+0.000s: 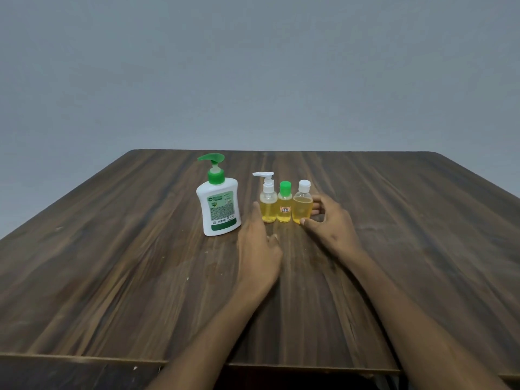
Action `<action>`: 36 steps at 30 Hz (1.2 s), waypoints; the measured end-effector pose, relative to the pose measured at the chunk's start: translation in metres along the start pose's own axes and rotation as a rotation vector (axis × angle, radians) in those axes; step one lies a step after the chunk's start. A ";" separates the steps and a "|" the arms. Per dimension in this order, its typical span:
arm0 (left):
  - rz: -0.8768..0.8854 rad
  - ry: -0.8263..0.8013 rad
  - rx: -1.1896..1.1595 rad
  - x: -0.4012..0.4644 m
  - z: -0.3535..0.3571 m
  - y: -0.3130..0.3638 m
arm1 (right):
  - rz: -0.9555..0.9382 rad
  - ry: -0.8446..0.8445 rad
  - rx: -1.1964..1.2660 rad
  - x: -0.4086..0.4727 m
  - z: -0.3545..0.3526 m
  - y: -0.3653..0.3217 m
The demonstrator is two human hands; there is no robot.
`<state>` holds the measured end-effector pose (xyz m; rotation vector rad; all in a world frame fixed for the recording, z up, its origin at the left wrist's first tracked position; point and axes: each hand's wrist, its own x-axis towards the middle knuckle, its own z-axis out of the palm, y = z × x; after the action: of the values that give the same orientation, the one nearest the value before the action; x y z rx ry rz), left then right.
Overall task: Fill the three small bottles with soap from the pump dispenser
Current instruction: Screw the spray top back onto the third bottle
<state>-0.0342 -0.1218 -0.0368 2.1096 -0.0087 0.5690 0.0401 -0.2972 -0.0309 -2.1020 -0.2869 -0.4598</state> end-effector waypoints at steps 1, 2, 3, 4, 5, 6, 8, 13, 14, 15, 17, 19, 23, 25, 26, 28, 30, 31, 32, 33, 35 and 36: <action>0.015 0.043 -0.036 -0.013 -0.008 0.006 | -0.002 0.009 0.009 0.000 0.000 0.000; 0.031 0.109 -0.067 -0.023 -0.020 0.011 | -0.005 0.017 0.016 -0.001 0.000 0.001; 0.052 0.191 -0.095 -0.030 -0.033 0.013 | -0.006 0.028 0.026 -0.001 0.000 0.001; 0.062 0.282 -0.114 -0.032 -0.049 0.012 | -0.008 0.041 0.032 -0.001 0.001 0.001; 0.069 0.367 -0.111 -0.029 -0.065 0.006 | -0.011 0.059 0.030 -0.001 0.001 0.002; 0.065 0.419 -0.079 -0.021 -0.079 -0.005 | -0.017 0.086 0.026 0.000 0.001 0.002; 0.014 0.390 0.002 -0.002 -0.104 -0.026 | -0.030 0.163 0.028 0.001 0.001 0.003; -0.093 -0.046 -0.060 0.034 -0.123 -0.062 | -0.023 0.250 0.002 0.001 -0.001 0.005; -0.084 -0.107 -0.098 0.040 -0.122 -0.066 | -0.021 0.253 -0.002 0.001 -0.001 0.005; -0.066 -0.162 -0.137 0.044 -0.121 -0.069 | -0.019 0.256 -0.001 0.001 -0.001 0.004; -0.037 -0.223 -0.195 0.053 -0.118 -0.072 | -0.023 0.257 -0.003 0.002 -0.001 0.005; -0.036 -0.234 -0.241 0.062 -0.115 -0.077 | -0.027 0.253 -0.011 0.002 -0.002 0.006; -0.046 -0.280 -0.316 0.076 -0.112 -0.087 | -0.027 0.251 -0.010 0.003 -0.002 0.007; -0.049 -0.299 -0.338 0.084 -0.111 -0.091 | -0.024 0.249 -0.011 0.005 -0.001 0.008; -0.049 -0.309 -0.348 0.087 -0.111 -0.091 | -0.020 0.247 -0.013 0.004 -0.001 0.008; -0.059 -0.323 -0.363 0.094 -0.109 -0.093 | -0.015 0.245 -0.014 0.005 -0.001 0.009; -0.062 -0.337 -0.376 0.100 -0.108 -0.094 | -0.009 0.237 -0.012 0.005 -0.001 0.009; -0.063 -0.341 -0.382 0.103 -0.106 -0.095 | -0.008 0.234 -0.012 0.005 -0.001 0.009; -0.068 -0.346 -0.381 0.104 -0.105 -0.095 | -0.003 0.230 -0.017 0.005 -0.001 0.009; -0.065 -0.346 -0.383 0.106 -0.104 -0.096 | -0.001 0.226 -0.023 0.005 -0.001 0.009; -0.066 -0.350 -0.385 0.110 -0.103 -0.097 | 0.001 0.220 -0.036 0.006 -0.001 0.008; -0.071 -0.347 -0.378 0.111 -0.103 -0.097 | 0.000 0.217 -0.041 0.006 0.000 0.007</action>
<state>0.0460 0.0385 -0.0207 1.8045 -0.2200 0.1376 0.0479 -0.3011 -0.0339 -2.0694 -0.1521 -0.6931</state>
